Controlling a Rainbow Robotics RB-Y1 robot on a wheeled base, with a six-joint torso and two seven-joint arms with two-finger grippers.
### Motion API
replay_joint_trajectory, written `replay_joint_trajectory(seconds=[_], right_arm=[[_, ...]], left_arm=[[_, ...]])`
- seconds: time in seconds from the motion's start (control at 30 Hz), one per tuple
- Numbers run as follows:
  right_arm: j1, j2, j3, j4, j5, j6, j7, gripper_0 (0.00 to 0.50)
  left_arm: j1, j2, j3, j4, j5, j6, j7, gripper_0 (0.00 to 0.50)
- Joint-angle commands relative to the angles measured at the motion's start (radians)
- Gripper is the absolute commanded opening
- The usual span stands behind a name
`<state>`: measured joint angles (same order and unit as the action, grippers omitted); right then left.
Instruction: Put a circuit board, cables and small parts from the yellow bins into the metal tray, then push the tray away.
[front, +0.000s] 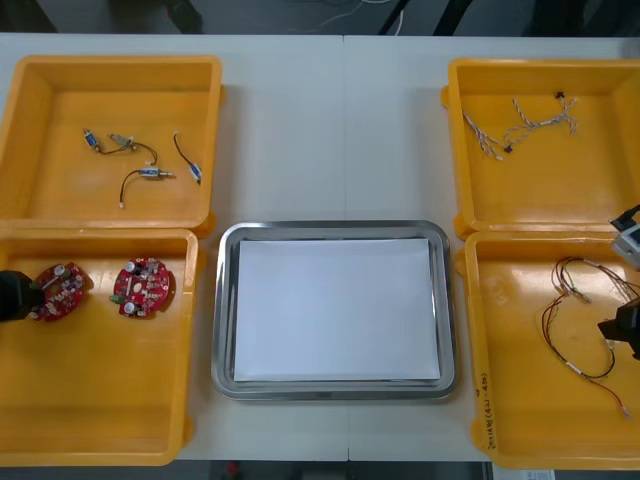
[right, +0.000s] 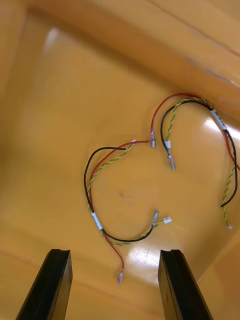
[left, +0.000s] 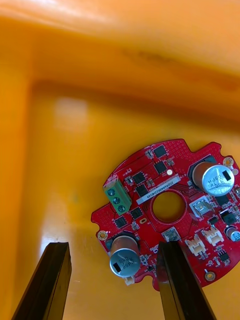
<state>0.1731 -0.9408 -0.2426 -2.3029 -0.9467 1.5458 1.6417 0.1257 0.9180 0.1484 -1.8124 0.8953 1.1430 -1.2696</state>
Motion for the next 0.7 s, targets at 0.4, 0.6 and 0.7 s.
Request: replay_joint_trajectory(seconds=[0.4, 0.6, 0.7], right_arm=[[0.052, -0.03, 0.101, 0.129, 0.014, -0.193, 0.242, 0.5], [0.071, -0.03, 0.169, 0.137, 0.08, -0.25, 0.28, 0.5], [0.074, -0.032, 0.19, 0.137, 0.08, -0.248, 0.28, 0.5]], left_arm=[[0.038, -0.027, -0.012, -0.004, -0.027, -0.022, -0.001, 0.5], [0.042, -0.027, -0.01, -0.004, -0.033, -0.026, -0.001, 0.5], [0.042, -0.027, -0.01, -0.004, -0.038, -0.029, 0.001, 0.5]])
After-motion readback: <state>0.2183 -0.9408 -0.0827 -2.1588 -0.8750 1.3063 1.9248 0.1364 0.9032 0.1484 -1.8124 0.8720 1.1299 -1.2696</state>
